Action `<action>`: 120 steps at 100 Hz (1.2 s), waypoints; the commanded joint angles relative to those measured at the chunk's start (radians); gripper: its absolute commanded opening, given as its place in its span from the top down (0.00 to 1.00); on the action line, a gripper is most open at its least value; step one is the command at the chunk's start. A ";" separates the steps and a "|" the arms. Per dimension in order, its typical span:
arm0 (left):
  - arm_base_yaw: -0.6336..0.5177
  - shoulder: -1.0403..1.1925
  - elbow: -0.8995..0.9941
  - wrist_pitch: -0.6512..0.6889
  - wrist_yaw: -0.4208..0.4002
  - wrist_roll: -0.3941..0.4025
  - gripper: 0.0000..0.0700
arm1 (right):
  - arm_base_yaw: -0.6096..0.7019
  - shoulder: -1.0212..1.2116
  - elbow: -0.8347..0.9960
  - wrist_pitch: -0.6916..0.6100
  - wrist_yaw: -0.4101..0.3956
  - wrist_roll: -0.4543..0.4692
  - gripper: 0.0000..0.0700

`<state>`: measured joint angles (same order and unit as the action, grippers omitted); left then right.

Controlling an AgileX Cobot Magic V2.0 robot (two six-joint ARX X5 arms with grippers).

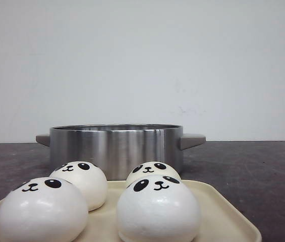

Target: Steam buns

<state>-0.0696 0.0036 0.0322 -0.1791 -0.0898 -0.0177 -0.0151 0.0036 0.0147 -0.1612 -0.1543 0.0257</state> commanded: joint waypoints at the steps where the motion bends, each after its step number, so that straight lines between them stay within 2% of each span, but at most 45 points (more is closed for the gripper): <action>1: 0.000 0.000 -0.018 0.019 -0.016 -0.002 1.00 | -0.002 0.000 -0.003 0.004 -0.007 0.012 1.00; 6: 0.000 0.000 -0.018 0.039 -0.009 -0.029 1.00 | -0.002 0.000 -0.002 0.005 -0.014 0.048 1.00; 15: 0.000 0.000 -0.011 0.050 0.059 -0.232 1.00 | -0.001 0.000 -0.002 0.024 -0.029 0.138 1.00; 18: 0.000 0.000 -0.009 0.051 0.064 -0.263 1.00 | -0.001 0.000 -0.002 0.034 -0.031 0.172 1.00; 32: 0.000 0.000 -0.007 0.067 0.067 -0.325 1.00 | -0.001 0.000 -0.002 0.109 -0.108 0.400 1.00; 39: 0.000 0.000 -0.001 0.067 0.088 -0.391 1.00 | -0.001 0.000 -0.002 0.166 -0.160 0.494 1.00; 47: 0.000 0.000 0.035 0.064 0.163 -0.465 1.00 | -0.001 0.000 0.001 0.246 -0.209 0.585 1.00; 57: 0.000 0.011 0.113 0.050 0.269 -0.475 0.99 | 0.000 0.000 0.045 0.279 -0.264 0.658 1.00; 71: 0.000 0.107 0.317 -0.088 0.345 -0.464 0.99 | 0.000 0.014 0.193 0.169 -0.291 0.617 1.00; 83: -0.005 0.257 0.533 -0.223 0.411 -0.359 0.99 | 0.000 0.073 0.370 0.034 -0.295 0.512 1.00; 91: -0.016 0.340 0.647 -0.274 0.423 -0.306 0.99 | 0.000 0.132 0.503 -0.073 -0.288 0.425 1.00; 103: -0.044 0.452 0.797 -0.300 0.424 -0.250 0.99 | 0.000 0.236 0.703 -0.232 -0.219 0.287 1.00; 115: -0.071 0.522 0.879 -0.300 0.425 -0.244 0.99 | 0.000 0.332 0.877 -0.347 -0.133 0.179 1.00; 120: -0.077 0.541 0.895 -0.299 0.427 -0.245 0.99 | 0.000 0.364 0.933 -0.369 -0.122 0.152 1.00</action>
<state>-0.1410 0.5205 0.9043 -0.4778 0.3321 -0.2863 -0.0147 0.3367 0.8795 -0.5148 -0.2901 0.2798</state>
